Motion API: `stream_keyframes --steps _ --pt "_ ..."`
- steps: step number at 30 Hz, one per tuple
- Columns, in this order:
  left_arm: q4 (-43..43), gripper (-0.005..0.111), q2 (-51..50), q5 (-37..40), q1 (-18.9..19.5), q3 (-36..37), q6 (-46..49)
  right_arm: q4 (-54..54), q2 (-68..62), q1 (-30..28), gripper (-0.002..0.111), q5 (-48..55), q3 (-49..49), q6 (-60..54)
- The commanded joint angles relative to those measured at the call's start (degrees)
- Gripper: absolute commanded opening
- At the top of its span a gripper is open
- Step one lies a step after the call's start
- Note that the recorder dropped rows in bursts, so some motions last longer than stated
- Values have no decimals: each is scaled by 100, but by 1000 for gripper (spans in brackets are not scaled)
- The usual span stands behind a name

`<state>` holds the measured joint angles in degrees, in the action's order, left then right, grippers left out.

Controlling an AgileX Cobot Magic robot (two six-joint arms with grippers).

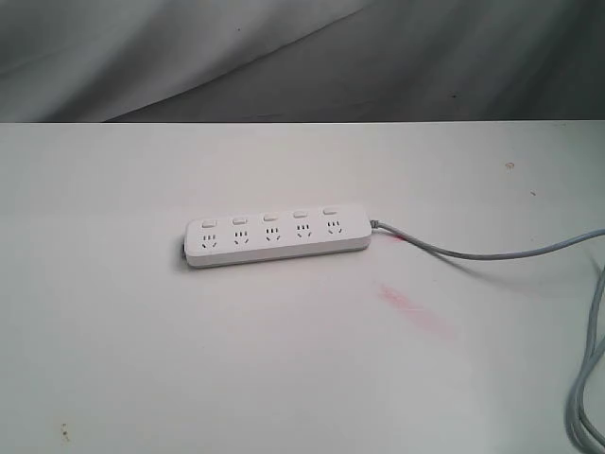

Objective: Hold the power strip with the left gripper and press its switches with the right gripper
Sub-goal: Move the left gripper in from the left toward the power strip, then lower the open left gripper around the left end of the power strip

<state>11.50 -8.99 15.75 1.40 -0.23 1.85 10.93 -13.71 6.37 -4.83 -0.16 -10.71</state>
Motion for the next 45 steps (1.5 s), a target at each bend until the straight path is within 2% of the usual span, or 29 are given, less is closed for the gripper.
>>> stream_keyframes --steps 1,6,9,13,17,19,23,24,27,29,31,34,36,37,41,45 --pt "-60 0 30 -237 -32 23 24 25 9 -26 0 -33 16 4" --pt "174 0 30 -1107 -32 23 -28 25 9 -26 0 -33 16 4" --pt "174 0 30 -1927 -32 23 -28 25 9 -26 0 -33 16 4" --pt "174 0 30 -2151 -32 23 -68 25 9 -26 0 -33 16 4" --pt "174 0 30 -2334 -32 23 -1075 25 9 -26 0 -33 16 4" --pt "161 0 30 -2155 -32 23 -1175 25 9 -26 0 -33 16 4" --pt "161 0 -139 -1026 -32 -600 -1154 25 9 -26 0 -33 16 4" --pt "151 0 -360 -435 -32 -1041 -971 25 9 -26 0 -33 16 4" --pt "151 0 -1127 560 -32 -2097 64 25 9 -26 0 -33 16 4" --pt "175 0 -2044 979 -32 -2809 1174 25 9 -26 0 -33 16 4" --pt "175 0 -3411 1616 -32 -3643 2648 25 9 -26 0 -33 16 4" --pt "501 0 -4651 2103 -32 -4322 3670 25 9 -26 0 -33 16 4" --pt "1032 0 -5693 2378 -32 -4844 5040 25 9 -26 0 -33 16 4" --pt "1177 0 -6025 2446 -32 -4986 5396 25 9 -26 0 -33 16 4" --pt "1412 0 -7303 2500 -32 -5697 6682 25 9 -26 0 -33 16 4" --pt "1453 0 -8021 2406 -32 -5987 7379 25 9 -26 0 -33 16 4"
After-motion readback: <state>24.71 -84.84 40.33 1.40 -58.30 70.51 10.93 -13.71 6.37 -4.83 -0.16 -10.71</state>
